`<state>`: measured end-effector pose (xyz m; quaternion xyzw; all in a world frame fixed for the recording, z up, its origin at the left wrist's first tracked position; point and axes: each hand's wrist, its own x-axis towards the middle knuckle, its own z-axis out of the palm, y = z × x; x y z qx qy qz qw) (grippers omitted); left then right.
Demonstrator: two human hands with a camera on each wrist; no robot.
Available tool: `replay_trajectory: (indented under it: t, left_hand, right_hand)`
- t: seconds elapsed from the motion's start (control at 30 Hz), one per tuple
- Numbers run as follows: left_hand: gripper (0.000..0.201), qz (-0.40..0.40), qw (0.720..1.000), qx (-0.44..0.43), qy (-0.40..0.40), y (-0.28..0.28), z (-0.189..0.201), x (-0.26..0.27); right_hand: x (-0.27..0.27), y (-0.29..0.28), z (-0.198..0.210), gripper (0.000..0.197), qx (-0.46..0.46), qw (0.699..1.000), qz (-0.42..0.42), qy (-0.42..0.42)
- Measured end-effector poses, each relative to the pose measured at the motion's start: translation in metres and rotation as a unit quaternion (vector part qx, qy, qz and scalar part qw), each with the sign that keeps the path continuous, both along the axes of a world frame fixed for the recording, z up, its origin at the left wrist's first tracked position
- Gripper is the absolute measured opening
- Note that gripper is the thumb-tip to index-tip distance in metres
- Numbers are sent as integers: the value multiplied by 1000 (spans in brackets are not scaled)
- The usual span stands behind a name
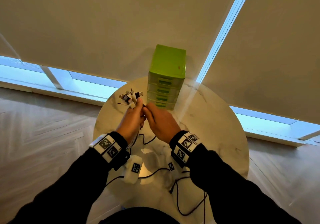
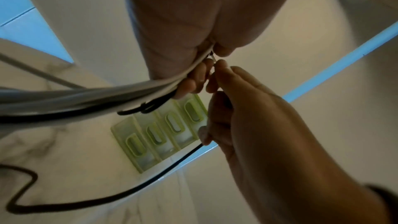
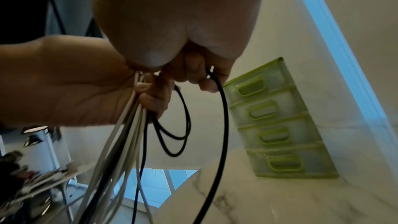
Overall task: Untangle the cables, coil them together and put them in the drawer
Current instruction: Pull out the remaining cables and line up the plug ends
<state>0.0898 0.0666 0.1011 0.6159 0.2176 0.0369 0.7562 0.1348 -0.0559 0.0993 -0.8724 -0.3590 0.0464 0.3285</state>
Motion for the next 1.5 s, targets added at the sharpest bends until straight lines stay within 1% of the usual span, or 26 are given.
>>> replay_trajectory:
  t: [0.03, 0.1, 0.2, 0.27, 0.4, 0.47, 0.57, 0.67, 0.77, 0.8, 0.83, 0.87, 0.97, 1.03, 1.1, 1.13, 1.23, 1.3, 1.33, 1.4, 1.47, 1.5]
  left_hand:
    - [45, 6, 999, -31, 4, 2, 1, 0]
    - [42, 19, 998, -59, 13, 5, 2, 1]
    - [36, 40, 998, -53, 8, 2, 4, 0]
    - [37, 64, 996, -65, -16, 3, 4, 2]
    - [34, 143, 981, -118, -57, 15, 8, 9]
    - [34, 170, 973, -133, -82, 27, 14, 9]
    - [35, 188, 965, -145, -113, 47, 26, 9]
    - [38, 198, 964, -117, -137, 64, 35, 7]
    - [40, 196, 966, -70, -152, 76, 43, 3]
    - [40, 186, 970, -47, -150, 76, 45, 2]
    - [40, 173, 974, -19, -142, 73, 45, 0]
    - [37, 158, 978, 9, -134, 67, 43, -2]
    - [28, 77, 986, 105, -104, 43, 30, -8]
    - [27, 23, 987, 138, -79, 26, 19, -11]
    - [30, -16, 988, 139, -57, 14, 11, -14]
    - [32, -28, 990, 127, -47, 9, 10, -14]
    - [41, -34, 995, 89, -33, 1, 13, -13]
    - [47, -23, 997, 64, -28, 1, 17, -10]
    - [45, -13, 998, 61, -26, 2, 17, -9]
    - [35, 8, 997, 79, -24, 7, 14, -6]
    - [32, 34, 995, 91, -31, 12, 12, -4]
    - [31, 47, 994, 92, -39, 14, 12, -3]
  right_hand:
    - [-4, 1, 2, 30, -6, 1000, 22, 9]
    - [-8, 1, 6, 34, -8, 998, 49, 23]
    - [-10, 0, 9, 27, 0, 997, 77, 32]
    - [-12, -2, 12, 23, 0, 995, 79, 55]
    - [-16, -16, 0, 31, 43, 981, 80, 173]
    - [-20, -29, -15, 35, 33, 970, 93, 221]
    - [-27, -51, -40, 41, -25, 958, 93, 270]
    - [-27, -72, -60, 45, -79, 949, 68, 297]
    - [-17, -89, -68, 41, -193, 928, 76, 309]
    - [-11, -91, -68, 41, -231, 921, 71, 304]
    - [-3, -91, -69, 41, -249, 924, 53, 285]
    - [6, -89, -69, 41, -248, 934, 20, 255]
    - [27, -67, -54, 39, -165, 967, -92, 169]
    - [29, -46, -32, 39, -110, 979, -104, 136]
    - [23, -25, -6, 37, -49, 989, -83, 110]
    - [18, -16, 4, 37, -18, 992, -65, 102]
    - [0, 1, 17, 36, 24, 995, 7, 101]
    - [-6, 5, 15, 33, 27, 994, 37, 104]
    - [-6, 5, 14, 31, 24, 993, 46, 107]
    - [-7, 3, 13, 24, 1, 991, 70, 110]
    - [-7, -2, 13, 20, -26, 989, 96, 107]
    - [-7, -6, 13, 22, -35, 988, 105, 108]
